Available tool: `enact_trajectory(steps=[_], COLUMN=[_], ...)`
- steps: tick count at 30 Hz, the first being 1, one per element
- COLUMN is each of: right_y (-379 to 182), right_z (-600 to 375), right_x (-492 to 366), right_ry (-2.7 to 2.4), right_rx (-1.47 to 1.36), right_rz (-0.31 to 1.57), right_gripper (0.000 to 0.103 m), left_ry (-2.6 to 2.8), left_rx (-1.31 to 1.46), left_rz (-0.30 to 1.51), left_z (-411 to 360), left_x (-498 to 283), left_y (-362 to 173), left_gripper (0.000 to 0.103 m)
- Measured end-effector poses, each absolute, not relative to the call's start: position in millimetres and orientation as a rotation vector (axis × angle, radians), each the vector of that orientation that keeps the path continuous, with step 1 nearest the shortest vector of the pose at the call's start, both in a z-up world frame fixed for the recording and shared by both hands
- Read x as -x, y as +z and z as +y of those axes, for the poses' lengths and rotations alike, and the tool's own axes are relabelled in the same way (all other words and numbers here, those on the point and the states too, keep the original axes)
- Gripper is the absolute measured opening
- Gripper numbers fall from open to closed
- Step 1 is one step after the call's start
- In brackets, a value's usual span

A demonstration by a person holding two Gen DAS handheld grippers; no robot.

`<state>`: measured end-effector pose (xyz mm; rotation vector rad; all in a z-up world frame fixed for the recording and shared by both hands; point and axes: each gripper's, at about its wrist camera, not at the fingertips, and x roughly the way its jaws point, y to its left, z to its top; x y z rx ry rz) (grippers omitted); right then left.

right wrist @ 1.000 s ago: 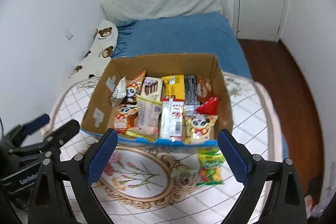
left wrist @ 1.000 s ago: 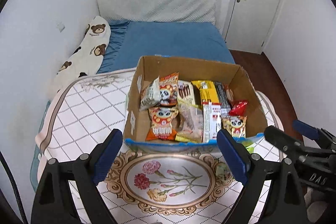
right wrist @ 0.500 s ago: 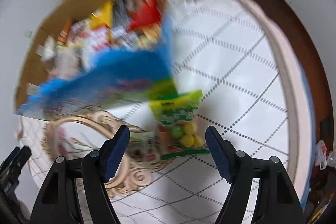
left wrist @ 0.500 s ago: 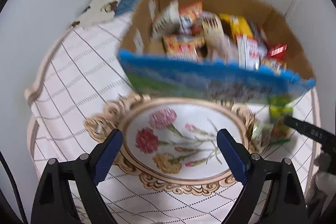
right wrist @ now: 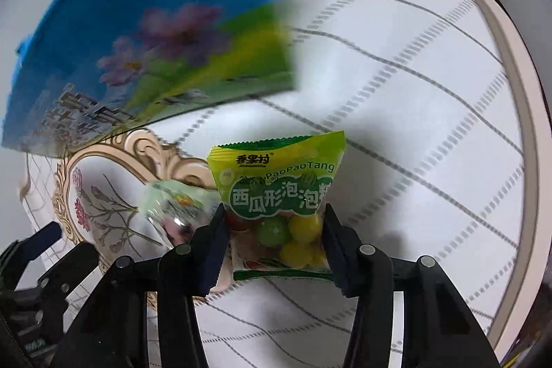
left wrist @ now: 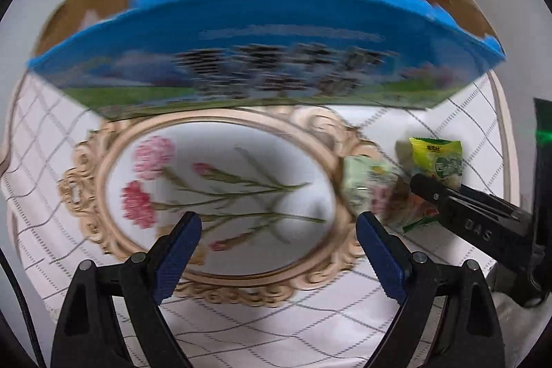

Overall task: Organize snacks
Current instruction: 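Grasp watermelon candy bag with right tool while left tool grasps white panda-print bag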

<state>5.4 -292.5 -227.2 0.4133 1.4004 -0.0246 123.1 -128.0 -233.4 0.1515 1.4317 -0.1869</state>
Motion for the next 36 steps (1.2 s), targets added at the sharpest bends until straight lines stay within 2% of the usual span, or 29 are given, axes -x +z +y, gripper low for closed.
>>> enact_trajectory(steps=[10, 12, 13, 14, 21, 30, 36], right_y=[-222.9, -225.6, -226.4, -227.2, -235.9, -256.2, -267.6], right_z=[-345.4, -353.7, -353.6, -353.7, -335.8, -247.5, -195.6], right_x=[31.7, 33.8, 34.7, 36.1, 47.1, 60.5, 66.9], right_ry=[-0.110, -0.113, -0.114, -0.114, -0.094, 0.071, 0.129], right_rx=[-0.460, -0.474, -0.475, -0.475, -0.456, -0.401, -0.333], right_rz=[1.375, 1.374, 1.375, 1.375, 1.395, 1.499, 1.556], right_gripper=[0.053, 0.053, 0.053, 0.053, 0.053, 0.053, 0.055], left_ry=[-0.322, -0.333, -0.332, -0.323, -0.307, -0.153, -0.115], left_rx=[-0.399, -0.436, -0.453, -0.482, -0.477, -0.183, -0.073], left_rz=[1.468, 1.465, 1.468, 1.468, 1.431, 1.596, 1.629], left_z=[-210.1, -220.1, -223.4, -226.7, -208.7, -80.9, -50.5], left_x=[-126.3, -125.5, -125.5, -125.6, -98.1, -68.9, -65.3], left_y=[-281.2, -289.8, -293.9, -298.9, -295.4, -303.7, -323.4], left_gripper=[0.092, 0.081, 0.065, 0.056, 0.056, 0.056, 0.059])
